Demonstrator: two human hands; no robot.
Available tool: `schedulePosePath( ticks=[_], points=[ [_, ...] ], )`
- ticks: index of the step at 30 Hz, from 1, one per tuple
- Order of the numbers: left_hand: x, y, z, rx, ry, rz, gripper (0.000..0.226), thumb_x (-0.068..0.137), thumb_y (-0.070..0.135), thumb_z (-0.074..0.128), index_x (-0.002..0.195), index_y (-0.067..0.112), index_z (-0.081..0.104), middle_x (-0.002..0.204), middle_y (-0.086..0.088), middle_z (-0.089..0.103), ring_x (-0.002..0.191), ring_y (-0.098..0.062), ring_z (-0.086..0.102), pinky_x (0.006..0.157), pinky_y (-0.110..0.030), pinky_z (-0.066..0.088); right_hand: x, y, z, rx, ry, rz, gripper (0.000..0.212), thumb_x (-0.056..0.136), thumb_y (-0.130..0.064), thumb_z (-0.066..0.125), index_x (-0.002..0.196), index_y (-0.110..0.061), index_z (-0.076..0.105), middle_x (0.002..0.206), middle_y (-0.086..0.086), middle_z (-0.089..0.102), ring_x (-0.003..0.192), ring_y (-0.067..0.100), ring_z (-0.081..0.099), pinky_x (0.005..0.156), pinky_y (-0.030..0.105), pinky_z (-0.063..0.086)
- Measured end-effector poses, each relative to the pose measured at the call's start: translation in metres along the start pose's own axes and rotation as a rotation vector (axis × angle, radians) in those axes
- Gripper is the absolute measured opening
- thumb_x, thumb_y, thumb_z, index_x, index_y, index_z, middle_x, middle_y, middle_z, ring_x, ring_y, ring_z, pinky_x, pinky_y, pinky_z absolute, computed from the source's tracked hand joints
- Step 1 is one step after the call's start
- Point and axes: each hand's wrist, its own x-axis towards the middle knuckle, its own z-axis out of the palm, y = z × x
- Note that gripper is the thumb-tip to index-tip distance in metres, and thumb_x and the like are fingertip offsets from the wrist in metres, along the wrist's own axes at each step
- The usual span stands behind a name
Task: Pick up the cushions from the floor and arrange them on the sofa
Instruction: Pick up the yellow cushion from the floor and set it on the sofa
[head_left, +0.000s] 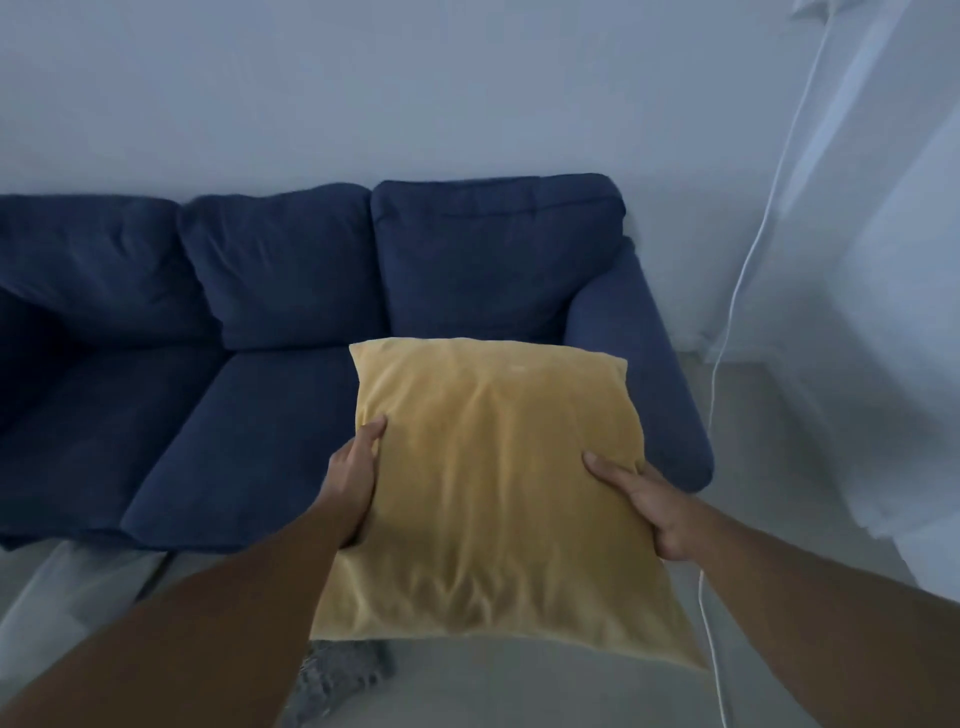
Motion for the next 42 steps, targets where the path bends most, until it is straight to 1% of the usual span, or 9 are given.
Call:
schedulePosePath(
  ticks=[6, 10, 14, 18, 21, 31, 35, 38, 42],
  points=[
    [0.012, 0.078, 0.000, -0.029, -0.024, 0.080, 0.065, 0.097, 0.068, 0.049, 0.137, 0.020, 0.066, 0.124, -0.005, 0.071, 0.115, -0.029, 0.065, 0.107, -0.049, 0.048, -0.009, -0.080, 0.005, -0.013, 0.020, -0.127, 0.116, 0.054, -0.058, 0.101, 0.153, -0.035, 0.045, 0.137, 0.007, 0.066, 0.122, 0.036, 0.065, 0.111, 0.062, 0.047],
    [0.028, 0.119, -0.008, -0.062, -0.031, 0.109, 0.057, 0.096, 0.070, 0.048, 0.125, 0.024, 0.066, 0.110, 0.000, 0.071, 0.110, -0.027, 0.066, 0.102, -0.046, 0.048, 0.005, -0.124, 0.016, -0.027, 0.035, -0.154, 0.123, 0.042, -0.062, 0.103, 0.148, -0.038, 0.047, 0.138, 0.006, 0.066, 0.123, 0.038, 0.065, 0.111, 0.066, 0.045],
    [0.063, 0.157, -0.022, -0.073, -0.096, 0.119, 0.074, 0.088, 0.079, 0.049, 0.134, 0.024, 0.067, 0.124, -0.004, 0.072, 0.117, -0.029, 0.066, 0.113, -0.052, 0.045, 0.021, -0.170, 0.035, -0.044, 0.048, -0.187, 0.116, 0.047, -0.053, 0.103, 0.150, -0.037, 0.051, 0.134, 0.008, 0.070, 0.119, 0.038, 0.068, 0.107, 0.063, 0.050],
    [0.097, 0.194, -0.030, -0.070, -0.154, 0.136, 0.053, 0.095, 0.071, 0.050, 0.108, 0.024, 0.070, 0.111, -0.002, 0.073, 0.107, -0.027, 0.067, 0.101, -0.047, 0.047, 0.030, -0.214, 0.048, -0.070, 0.088, -0.227, 0.120, 0.043, -0.045, 0.103, 0.150, -0.038, 0.050, 0.133, 0.008, 0.071, 0.118, 0.038, 0.068, 0.107, 0.063, 0.050],
    [0.115, 0.218, -0.034, -0.063, -0.183, 0.172, 0.043, 0.097, 0.068, 0.050, 0.095, 0.030, 0.069, 0.105, 0.000, 0.073, 0.104, -0.024, 0.067, 0.100, -0.045, 0.046, 0.037, -0.243, 0.056, -0.086, 0.126, -0.265, 0.106, 0.059, -0.035, 0.097, 0.152, -0.038, 0.045, 0.134, 0.007, 0.067, 0.119, 0.037, 0.065, 0.109, 0.062, 0.048],
    [0.169, 0.263, -0.037, -0.107, -0.234, 0.107, 0.033, 0.100, 0.050, 0.053, 0.105, 0.025, 0.073, 0.106, -0.002, 0.075, 0.098, -0.023, 0.068, 0.085, -0.041, 0.049, 0.088, -0.293, 0.070, -0.172, 0.148, -0.245, 0.107, 0.047, -0.026, 0.095, 0.144, -0.033, 0.051, 0.135, 0.005, 0.067, 0.122, 0.037, 0.063, 0.111, 0.061, 0.047],
    [0.189, 0.274, -0.029, -0.147, -0.244, 0.058, 0.025, 0.100, 0.040, 0.051, 0.096, 0.022, 0.068, 0.099, -0.003, 0.070, 0.087, -0.023, 0.063, 0.076, -0.038, 0.047, 0.119, -0.305, 0.064, -0.226, 0.148, -0.205, 0.107, 0.042, -0.024, 0.094, 0.141, -0.035, 0.056, 0.136, 0.005, 0.068, 0.121, 0.037, 0.065, 0.110, 0.061, 0.049],
    [0.211, 0.279, -0.020, -0.163, -0.241, 0.043, 0.026, 0.098, 0.043, 0.051, 0.100, 0.024, 0.068, 0.106, -0.004, 0.070, 0.093, -0.025, 0.063, 0.087, -0.042, 0.047, 0.136, -0.319, 0.065, -0.154, 0.143, -0.197, 0.105, 0.042, -0.031, 0.093, 0.142, -0.028, 0.060, 0.133, 0.008, 0.070, 0.120, 0.037, 0.066, 0.110, 0.059, 0.049],
    [0.246, 0.286, -0.001, -0.181, -0.254, 0.008, 0.036, 0.096, 0.048, 0.051, 0.106, 0.021, 0.072, 0.110, -0.008, 0.075, 0.098, -0.029, 0.066, 0.082, -0.042, 0.049, 0.175, -0.342, 0.058, -0.012, 0.125, -0.139, 0.114, 0.050, -0.071, 0.097, 0.146, -0.025, 0.056, 0.140, 0.007, 0.068, 0.125, 0.036, 0.066, 0.110, 0.062, 0.048]
  ],
)
